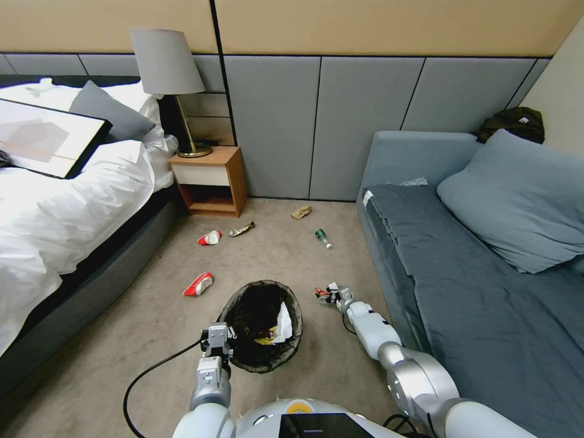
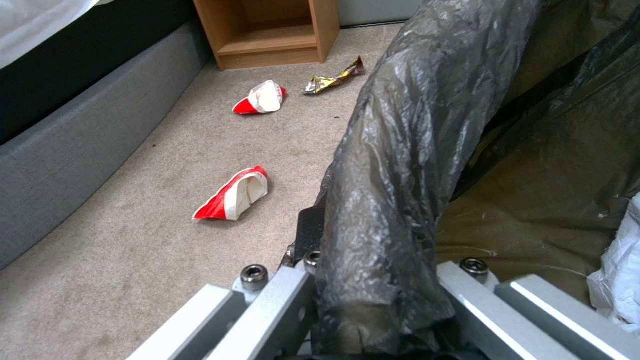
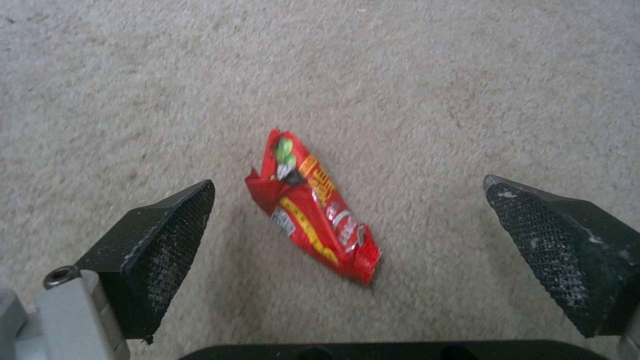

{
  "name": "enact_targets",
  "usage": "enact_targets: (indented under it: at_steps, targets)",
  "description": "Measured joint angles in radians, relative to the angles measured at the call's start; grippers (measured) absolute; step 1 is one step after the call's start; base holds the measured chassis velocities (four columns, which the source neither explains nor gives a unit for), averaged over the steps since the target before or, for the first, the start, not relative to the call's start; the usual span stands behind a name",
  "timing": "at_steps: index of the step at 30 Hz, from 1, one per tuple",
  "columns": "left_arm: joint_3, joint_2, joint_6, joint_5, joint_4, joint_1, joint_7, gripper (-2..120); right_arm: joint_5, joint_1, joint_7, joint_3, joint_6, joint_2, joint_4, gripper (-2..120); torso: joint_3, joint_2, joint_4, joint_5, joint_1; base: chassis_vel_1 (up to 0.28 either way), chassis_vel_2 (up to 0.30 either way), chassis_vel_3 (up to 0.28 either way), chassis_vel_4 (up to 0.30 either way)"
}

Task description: Pick up the trash bin, then pick up the garbage from the floor and place it into the trash bin.

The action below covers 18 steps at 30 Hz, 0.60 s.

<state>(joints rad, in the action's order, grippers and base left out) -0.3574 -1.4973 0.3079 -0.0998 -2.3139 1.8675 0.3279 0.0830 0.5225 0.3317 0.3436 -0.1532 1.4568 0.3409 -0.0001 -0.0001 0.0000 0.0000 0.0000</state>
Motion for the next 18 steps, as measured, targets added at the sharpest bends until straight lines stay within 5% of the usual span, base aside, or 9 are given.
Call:
enact_targets:
  at_steps: [18]
  targets:
    - [0.002,-0.001,-0.006,-0.005,0.0,0.006,0.001,0,-0.002,-0.007,-0.022,-0.002,0.019,0.018,-0.012,99,0.0,0.0,-0.0001,0.0,0.0,0.0,0.0,0.0,0.0]
